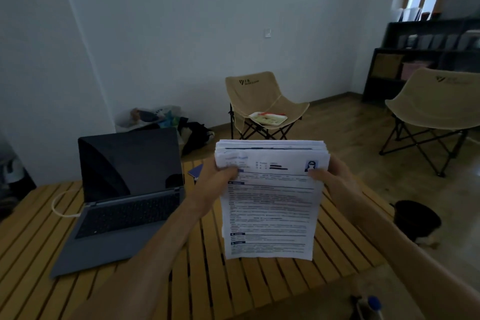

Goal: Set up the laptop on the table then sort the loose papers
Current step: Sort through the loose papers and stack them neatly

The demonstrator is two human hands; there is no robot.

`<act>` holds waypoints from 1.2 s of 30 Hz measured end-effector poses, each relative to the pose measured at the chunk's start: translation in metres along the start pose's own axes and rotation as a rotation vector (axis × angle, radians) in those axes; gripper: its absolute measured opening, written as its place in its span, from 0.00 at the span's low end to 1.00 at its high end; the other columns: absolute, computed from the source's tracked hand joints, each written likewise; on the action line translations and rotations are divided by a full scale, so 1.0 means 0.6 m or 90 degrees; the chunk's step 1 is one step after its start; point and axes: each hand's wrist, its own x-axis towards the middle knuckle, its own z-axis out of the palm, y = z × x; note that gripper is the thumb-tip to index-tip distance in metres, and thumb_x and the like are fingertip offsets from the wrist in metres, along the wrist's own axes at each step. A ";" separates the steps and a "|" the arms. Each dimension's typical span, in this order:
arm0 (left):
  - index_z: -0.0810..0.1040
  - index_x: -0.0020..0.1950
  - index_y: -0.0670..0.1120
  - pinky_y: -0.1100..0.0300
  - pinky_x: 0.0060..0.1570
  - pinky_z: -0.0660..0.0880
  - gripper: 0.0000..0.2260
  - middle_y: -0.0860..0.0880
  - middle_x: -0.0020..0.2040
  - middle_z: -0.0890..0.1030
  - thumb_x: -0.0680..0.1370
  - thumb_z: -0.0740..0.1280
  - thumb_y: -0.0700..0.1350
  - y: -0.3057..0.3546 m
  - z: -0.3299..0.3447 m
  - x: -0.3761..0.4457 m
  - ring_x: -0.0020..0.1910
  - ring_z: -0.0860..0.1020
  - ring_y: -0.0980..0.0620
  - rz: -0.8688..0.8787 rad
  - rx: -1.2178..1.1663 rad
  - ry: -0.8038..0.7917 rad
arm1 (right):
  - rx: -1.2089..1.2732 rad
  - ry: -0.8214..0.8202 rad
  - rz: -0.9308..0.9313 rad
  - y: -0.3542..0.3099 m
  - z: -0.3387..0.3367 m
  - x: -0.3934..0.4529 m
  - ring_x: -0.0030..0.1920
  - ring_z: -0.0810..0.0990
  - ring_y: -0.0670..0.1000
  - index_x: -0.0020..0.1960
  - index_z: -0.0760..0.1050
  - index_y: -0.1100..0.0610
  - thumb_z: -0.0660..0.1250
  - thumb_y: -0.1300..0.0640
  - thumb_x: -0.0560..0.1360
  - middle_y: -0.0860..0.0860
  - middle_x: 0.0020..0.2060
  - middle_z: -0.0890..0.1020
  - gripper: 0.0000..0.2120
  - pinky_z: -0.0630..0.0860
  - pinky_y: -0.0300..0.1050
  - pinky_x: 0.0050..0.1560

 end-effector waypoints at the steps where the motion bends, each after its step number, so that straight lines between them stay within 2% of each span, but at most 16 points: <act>1: 0.79 0.60 0.47 0.55 0.51 0.80 0.16 0.51 0.54 0.85 0.76 0.64 0.31 -0.007 -0.005 0.000 0.52 0.83 0.52 -0.008 -0.003 -0.006 | -0.007 -0.008 -0.016 -0.014 -0.003 0.012 0.52 0.84 0.53 0.62 0.76 0.49 0.68 0.61 0.77 0.52 0.53 0.84 0.16 0.83 0.52 0.50; 3: 0.78 0.63 0.48 0.52 0.54 0.79 0.13 0.50 0.57 0.83 0.79 0.66 0.38 -0.024 -0.010 -0.007 0.55 0.82 0.51 -0.035 -0.021 -0.023 | -0.018 -0.025 -0.022 -0.022 -0.004 0.020 0.52 0.84 0.57 0.60 0.77 0.48 0.69 0.55 0.77 0.54 0.53 0.84 0.12 0.83 0.58 0.51; 6: 0.78 0.63 0.50 0.56 0.53 0.80 0.12 0.52 0.58 0.83 0.80 0.67 0.47 -0.042 0.008 -0.024 0.54 0.83 0.52 -0.056 -0.055 -0.024 | 0.008 -0.016 -0.018 -0.001 0.019 0.013 0.51 0.85 0.57 0.58 0.80 0.51 0.71 0.41 0.73 0.55 0.51 0.85 0.19 0.83 0.57 0.50; 7: 0.77 0.63 0.49 0.57 0.53 0.80 0.13 0.52 0.58 0.83 0.79 0.67 0.46 -0.043 0.018 -0.028 0.55 0.82 0.53 -0.041 -0.074 -0.016 | 0.023 0.021 -0.018 0.006 0.031 0.013 0.49 0.86 0.55 0.55 0.81 0.51 0.72 0.42 0.73 0.53 0.49 0.86 0.17 0.84 0.52 0.47; 9: 0.75 0.65 0.46 0.56 0.54 0.80 0.15 0.49 0.59 0.83 0.79 0.68 0.43 -0.039 0.031 -0.028 0.57 0.82 0.51 0.004 -0.091 0.008 | 0.039 0.097 -0.040 0.008 0.052 0.018 0.42 0.86 0.47 0.49 0.81 0.52 0.70 0.52 0.76 0.47 0.42 0.87 0.05 0.81 0.40 0.38; 10: 0.74 0.65 0.44 0.55 0.54 0.80 0.16 0.48 0.59 0.82 0.78 0.68 0.42 -0.038 0.031 -0.022 0.57 0.81 0.51 0.024 -0.082 0.012 | 0.035 0.126 -0.049 0.005 0.057 0.025 0.40 0.86 0.45 0.48 0.80 0.52 0.70 0.56 0.77 0.45 0.39 0.87 0.01 0.80 0.37 0.36; 12: 0.71 0.63 0.40 0.62 0.50 0.80 0.15 0.47 0.57 0.82 0.77 0.69 0.36 -0.029 0.023 -0.012 0.54 0.82 0.58 0.046 -0.060 0.001 | 0.021 0.141 -0.052 -0.002 0.054 0.033 0.39 0.85 0.46 0.48 0.81 0.53 0.71 0.57 0.76 0.47 0.39 0.87 0.02 0.80 0.39 0.36; 14: 0.71 0.62 0.40 0.68 0.47 0.78 0.17 0.50 0.55 0.81 0.76 0.69 0.31 -0.018 0.012 -0.006 0.51 0.81 0.63 0.062 -0.042 -0.022 | 0.028 0.126 -0.054 -0.012 0.043 0.035 0.41 0.86 0.50 0.50 0.81 0.54 0.73 0.58 0.74 0.49 0.42 0.87 0.06 0.82 0.43 0.38; 17: 0.70 0.68 0.44 0.64 0.50 0.79 0.24 0.48 0.60 0.81 0.75 0.71 0.32 -0.013 -0.002 -0.003 0.56 0.81 0.57 0.079 -0.047 -0.043 | 0.019 0.093 -0.071 -0.021 0.031 0.030 0.44 0.86 0.53 0.55 0.80 0.56 0.75 0.57 0.71 0.53 0.45 0.86 0.13 0.83 0.45 0.41; 19: 0.69 0.70 0.45 0.62 0.51 0.79 0.26 0.48 0.62 0.80 0.75 0.71 0.33 -0.014 -0.006 -0.005 0.58 0.80 0.54 0.076 -0.055 -0.045 | 0.021 0.080 -0.081 -0.024 0.030 0.024 0.45 0.86 0.51 0.56 0.80 0.55 0.74 0.56 0.71 0.51 0.46 0.86 0.14 0.82 0.43 0.41; 22: 0.69 0.70 0.44 0.59 0.55 0.79 0.24 0.47 0.62 0.80 0.76 0.71 0.35 -0.014 -0.003 -0.009 0.59 0.80 0.52 0.080 -0.038 -0.049 | 0.021 0.083 -0.077 -0.026 0.037 0.020 0.44 0.85 0.49 0.54 0.79 0.52 0.75 0.57 0.71 0.47 0.45 0.86 0.13 0.81 0.40 0.40; 25: 0.69 0.70 0.42 0.55 0.57 0.79 0.24 0.46 0.62 0.80 0.76 0.71 0.35 -0.016 -0.001 -0.007 0.60 0.80 0.50 0.079 -0.032 -0.048 | 0.030 0.084 -0.068 -0.026 0.038 0.019 0.45 0.85 0.48 0.57 0.77 0.52 0.75 0.56 0.69 0.47 0.46 0.85 0.17 0.81 0.40 0.40; 27: 0.68 0.71 0.40 0.55 0.57 0.79 0.24 0.44 0.63 0.80 0.76 0.71 0.35 -0.017 0.002 -0.005 0.61 0.80 0.49 0.084 -0.028 -0.048 | 0.034 0.080 -0.070 -0.025 0.037 0.019 0.46 0.85 0.48 0.60 0.75 0.52 0.76 0.56 0.68 0.49 0.48 0.85 0.21 0.82 0.41 0.41; 30: 0.69 0.70 0.39 0.58 0.54 0.80 0.23 0.44 0.62 0.80 0.76 0.71 0.35 -0.019 0.005 -0.002 0.59 0.80 0.50 0.088 -0.028 -0.036 | 0.045 0.079 -0.076 -0.020 0.037 0.020 0.47 0.84 0.47 0.63 0.74 0.52 0.75 0.61 0.71 0.50 0.50 0.84 0.22 0.82 0.41 0.43; 33: 0.72 0.68 0.41 0.57 0.53 0.80 0.22 0.46 0.60 0.82 0.76 0.73 0.41 -0.028 0.006 -0.002 0.57 0.82 0.50 0.093 -0.010 -0.020 | 0.009 0.094 -0.077 -0.014 0.034 0.024 0.45 0.85 0.49 0.58 0.76 0.52 0.76 0.58 0.70 0.51 0.47 0.84 0.17 0.83 0.42 0.42; 36: 0.73 0.66 0.41 0.55 0.53 0.80 0.20 0.47 0.58 0.83 0.77 0.72 0.45 -0.034 0.009 -0.002 0.57 0.82 0.50 0.096 0.005 -0.002 | -0.028 0.104 -0.075 -0.011 0.033 0.034 0.44 0.85 0.55 0.54 0.79 0.57 0.76 0.54 0.70 0.56 0.45 0.85 0.15 0.84 0.51 0.44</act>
